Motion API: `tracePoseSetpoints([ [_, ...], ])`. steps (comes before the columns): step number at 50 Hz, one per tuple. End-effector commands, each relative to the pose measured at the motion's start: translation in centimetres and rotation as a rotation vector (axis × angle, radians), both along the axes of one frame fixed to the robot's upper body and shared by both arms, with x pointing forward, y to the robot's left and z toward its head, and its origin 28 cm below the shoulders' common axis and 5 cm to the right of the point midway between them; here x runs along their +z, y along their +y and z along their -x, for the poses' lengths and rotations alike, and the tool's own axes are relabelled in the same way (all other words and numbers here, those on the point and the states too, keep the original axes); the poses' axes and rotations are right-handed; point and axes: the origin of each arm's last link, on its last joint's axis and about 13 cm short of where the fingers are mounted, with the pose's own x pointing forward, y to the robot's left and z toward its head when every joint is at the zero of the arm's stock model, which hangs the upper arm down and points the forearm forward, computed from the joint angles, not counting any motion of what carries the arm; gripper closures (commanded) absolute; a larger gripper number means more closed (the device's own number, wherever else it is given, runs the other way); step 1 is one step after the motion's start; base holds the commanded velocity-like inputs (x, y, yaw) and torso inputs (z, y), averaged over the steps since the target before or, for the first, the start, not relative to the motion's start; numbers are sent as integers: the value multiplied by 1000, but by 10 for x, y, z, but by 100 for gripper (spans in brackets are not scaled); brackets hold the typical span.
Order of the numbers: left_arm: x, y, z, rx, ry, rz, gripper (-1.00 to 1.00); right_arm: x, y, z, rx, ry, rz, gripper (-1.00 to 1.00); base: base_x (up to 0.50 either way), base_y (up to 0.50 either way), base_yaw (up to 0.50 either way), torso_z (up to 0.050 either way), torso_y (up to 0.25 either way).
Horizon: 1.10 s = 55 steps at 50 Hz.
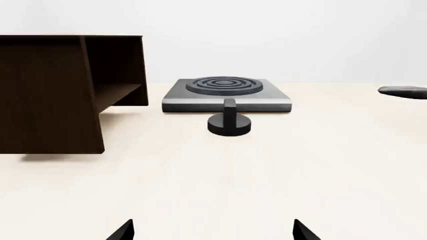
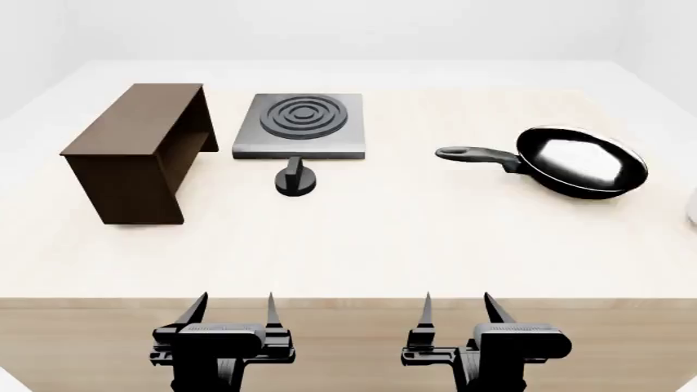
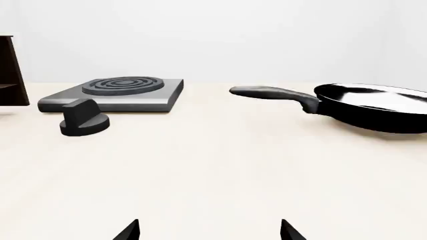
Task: Put the frying pan on top of the cabinet.
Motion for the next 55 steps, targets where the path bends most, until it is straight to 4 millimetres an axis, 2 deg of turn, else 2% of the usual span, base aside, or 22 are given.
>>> tracePoseSetpoints([
  [1,-1,1,0,-5,19,21,-100,-2,1,1,6,9,10,-100,0,0,0,0,0],
  [22,-3,0,0,-3,20,10,-100,-5,3,0,20,15,25,-100,0,0,0,0,0],
  [50,-4,0,0,-8,23,1,-100,0,1,0,6,6,7,-100,0,-500,0,0,0],
  [53,2,0,-2,-10,27,-12,-100,8,-2,-6,-22,29,11,-100,0,-107,0,0,0],
  [54,17,2,-6,-4,17,-47,-100,27,-7,-14,-43,36,17,-100,0,0,0,0,0],
  [55,27,3,-8,-5,10,-49,-100,37,-9,-15,-43,32,17,-100,0,0,0,0,0],
])
